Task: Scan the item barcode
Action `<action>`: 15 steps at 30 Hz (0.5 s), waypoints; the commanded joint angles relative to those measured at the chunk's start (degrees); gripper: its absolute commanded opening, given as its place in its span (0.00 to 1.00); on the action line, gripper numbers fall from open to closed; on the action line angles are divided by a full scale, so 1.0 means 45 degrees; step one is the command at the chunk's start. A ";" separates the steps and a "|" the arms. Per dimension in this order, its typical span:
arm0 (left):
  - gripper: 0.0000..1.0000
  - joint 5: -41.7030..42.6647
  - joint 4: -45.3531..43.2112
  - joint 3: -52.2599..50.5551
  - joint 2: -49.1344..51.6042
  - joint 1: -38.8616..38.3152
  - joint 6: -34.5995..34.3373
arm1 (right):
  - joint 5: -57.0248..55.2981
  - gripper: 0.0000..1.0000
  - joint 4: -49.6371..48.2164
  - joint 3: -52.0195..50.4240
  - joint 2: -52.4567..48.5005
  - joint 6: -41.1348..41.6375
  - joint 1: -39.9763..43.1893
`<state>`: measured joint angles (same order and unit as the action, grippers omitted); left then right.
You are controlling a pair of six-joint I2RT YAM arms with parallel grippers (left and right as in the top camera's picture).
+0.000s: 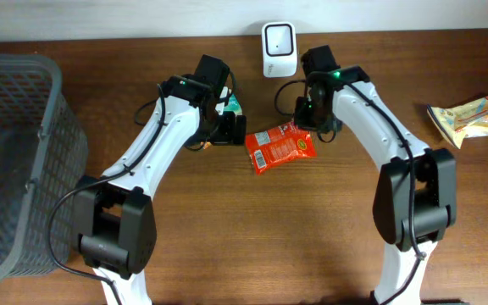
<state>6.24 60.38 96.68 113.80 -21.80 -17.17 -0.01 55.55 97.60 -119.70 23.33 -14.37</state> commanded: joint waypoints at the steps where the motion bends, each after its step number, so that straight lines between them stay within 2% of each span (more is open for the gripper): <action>1: 0.99 0.0136 -0.0044 -0.0063 0.0097 -0.0049 -0.0034 | 0.1078 0.20 0.0034 -0.0117 -0.0996 -0.0083 -0.0019; 3: 0.99 0.0136 -0.0044 -0.0063 0.0097 -0.0049 -0.0034 | 0.1923 0.20 0.0000 -0.0117 -0.1428 -0.0087 -0.0316; 8: 0.99 0.0136 -0.0024 -0.0063 0.0097 -0.0049 -0.0034 | 0.1914 0.20 0.0384 -0.0083 -0.1428 -0.0092 -0.0801; 11: 0.99 0.0151 0.0034 -0.0063 0.0121 -0.0073 -0.0034 | 0.1865 0.20 0.1778 0.0801 -0.0845 -0.0146 -0.0248; 14: 0.99 0.0141 -0.0019 -0.0063 0.0374 -0.0209 -0.0034 | 0.1880 0.35 0.3492 0.2506 -0.0665 -0.0777 0.0714; 15: 0.99 0.0141 -0.0029 -0.0063 0.0534 -0.0233 -0.0034 | 0.1880 0.45 0.3881 0.2880 -0.0665 -0.1010 0.1020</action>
<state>6.24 60.38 96.66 114.04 -22.31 -17.17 8.51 70.50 105.75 -125.80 21.71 -12.88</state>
